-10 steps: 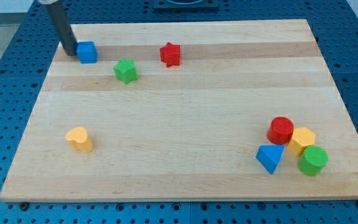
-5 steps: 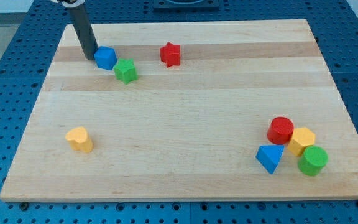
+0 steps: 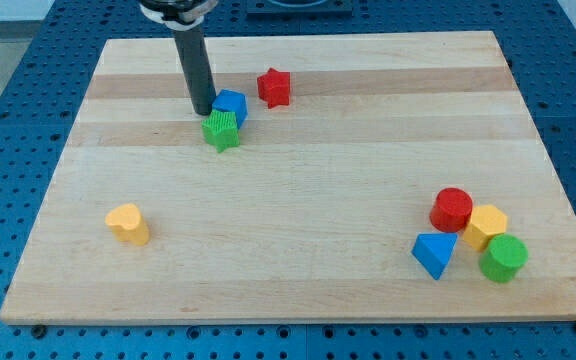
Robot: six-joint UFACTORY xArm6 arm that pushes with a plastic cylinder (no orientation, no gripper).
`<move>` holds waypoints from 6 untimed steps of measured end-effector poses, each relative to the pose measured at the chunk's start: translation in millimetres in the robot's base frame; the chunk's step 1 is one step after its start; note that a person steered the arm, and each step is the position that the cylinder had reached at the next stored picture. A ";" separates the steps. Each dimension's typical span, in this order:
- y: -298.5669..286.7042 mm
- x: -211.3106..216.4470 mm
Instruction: Move blue cube closer to the blue triangle
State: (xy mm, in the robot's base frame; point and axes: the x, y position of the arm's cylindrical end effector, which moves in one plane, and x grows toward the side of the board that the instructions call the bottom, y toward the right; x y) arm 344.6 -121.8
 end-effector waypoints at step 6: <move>87.2 18.5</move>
State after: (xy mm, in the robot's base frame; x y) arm 363.2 -34.5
